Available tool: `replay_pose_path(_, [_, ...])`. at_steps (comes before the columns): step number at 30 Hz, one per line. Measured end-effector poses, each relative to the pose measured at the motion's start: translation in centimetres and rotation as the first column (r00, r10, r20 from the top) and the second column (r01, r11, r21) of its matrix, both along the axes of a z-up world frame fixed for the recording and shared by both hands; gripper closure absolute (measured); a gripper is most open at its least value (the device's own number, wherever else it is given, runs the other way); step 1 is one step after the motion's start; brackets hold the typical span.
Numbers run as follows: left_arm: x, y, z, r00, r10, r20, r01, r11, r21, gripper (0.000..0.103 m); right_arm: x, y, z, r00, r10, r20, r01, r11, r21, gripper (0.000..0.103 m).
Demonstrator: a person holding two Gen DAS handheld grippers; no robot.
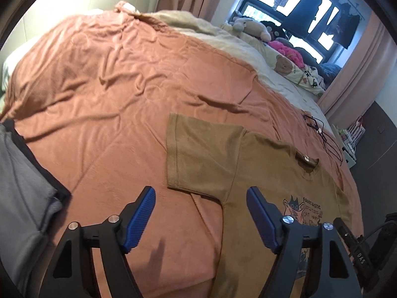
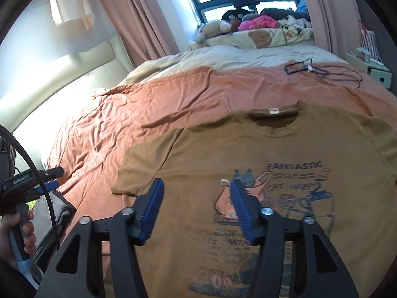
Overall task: Fold small clothes
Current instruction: 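Move the left tool down to the T-shirt's side edge below the sleeve, then close the left tool on the T-shirt's side edge and lift it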
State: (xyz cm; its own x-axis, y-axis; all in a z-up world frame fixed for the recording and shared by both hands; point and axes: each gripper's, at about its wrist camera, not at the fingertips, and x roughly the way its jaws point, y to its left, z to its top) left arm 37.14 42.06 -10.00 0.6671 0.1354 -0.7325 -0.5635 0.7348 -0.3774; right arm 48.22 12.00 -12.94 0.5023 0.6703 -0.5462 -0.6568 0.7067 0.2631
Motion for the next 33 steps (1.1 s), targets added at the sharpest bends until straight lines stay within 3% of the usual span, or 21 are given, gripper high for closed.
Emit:
replay_pose_path(3, [1.2, 1.0, -1.6, 1.0, 0.014, -0.011, -0.015, 0.998, -0.062, 0.037, 1.1, 1.0, -0.3, 0.999, 0.0, -0.035, 0.0, 1.0, -0.009, 0.053])
replay_pose_path(6, [2.3, 1.4, -3.0, 0.999, 0.021, -0.035, -0.025, 0.994, -0.106, 0.052, 1.9, 2.1, -0.6, 0.998, 0.005, -0.059, -0.006, 1.0, -0.013, 0.053])
replay_pose_path(12, [3.9, 1.7, -5.3, 0.996, 0.04, -0.078, -0.053, 0.985, -0.163, 0.053, 2.9, 3.1, -1.7, 0.994, 0.022, -0.103, -0.022, 1.0, -0.001, 0.053])
replay_pose_path(22, [6.6, 0.9, -9.0, 0.992, 0.055, -0.114, -0.083, 0.964, -0.254, 0.053, 4.7, 4.7, -2.8, 0.992, 0.035, -0.121, -0.044, 0.996, -0.071, 0.053])
replay_pose_path(28, [7.7, 0.4, -10.5, 0.985, 0.062, -0.163, -0.102, 0.963, -0.25, 0.053, 4.7, 5.0, -3.2, 0.993, 0.021, -0.118, -0.032, 0.996, -0.088, 0.053])
replay_pose_path(33, [7.4, 1.3, -11.2, 0.983, 0.137, -0.119, -0.164, 0.954, -0.251, 0.053, 4.7, 5.1, -3.6, 0.992, 0.019, -0.128, -0.031, 0.996, -0.088, 0.053])
